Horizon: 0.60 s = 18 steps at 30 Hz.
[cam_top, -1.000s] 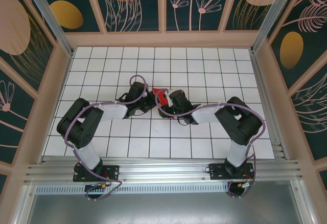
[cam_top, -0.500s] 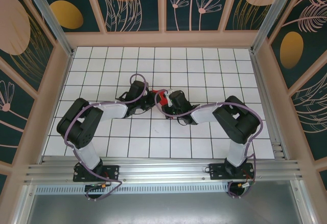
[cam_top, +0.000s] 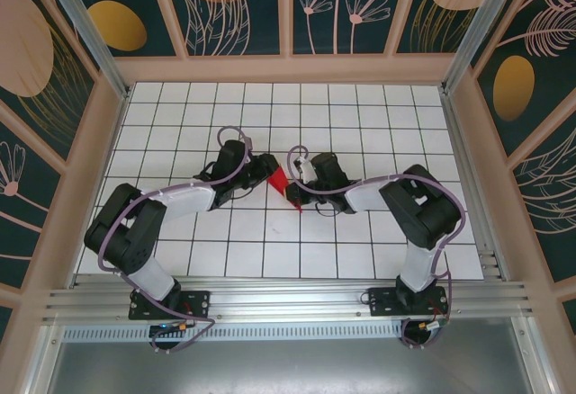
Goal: Fold a paper plane with a square sheet of paper (pick it up from the middle)
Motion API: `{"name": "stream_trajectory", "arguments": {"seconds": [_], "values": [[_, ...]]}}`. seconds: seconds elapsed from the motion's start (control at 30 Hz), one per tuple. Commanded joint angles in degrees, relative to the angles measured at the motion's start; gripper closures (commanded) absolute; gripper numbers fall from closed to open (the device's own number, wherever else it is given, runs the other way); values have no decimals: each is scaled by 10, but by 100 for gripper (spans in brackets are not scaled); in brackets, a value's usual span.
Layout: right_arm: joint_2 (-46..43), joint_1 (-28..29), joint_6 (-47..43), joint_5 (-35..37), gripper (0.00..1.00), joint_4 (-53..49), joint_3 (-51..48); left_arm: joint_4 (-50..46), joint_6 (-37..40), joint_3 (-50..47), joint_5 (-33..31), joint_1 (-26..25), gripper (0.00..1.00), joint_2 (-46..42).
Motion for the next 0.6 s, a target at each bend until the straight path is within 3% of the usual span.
{"name": "stream_trajectory", "arguments": {"seconds": [0.0, 0.3, 0.57], "values": [[24, -5, 28, -74, 100, 18, 15, 34, 23, -17, 0, 2, 61, -10], [51, -11, 49, -109, 100, 4, 38, 57, 35, -44, 18, 2, 74, 2], [66, -25, 58, -132, 100, -13, 47, 67, 47, -49, 39, 2, 78, 19]]}}
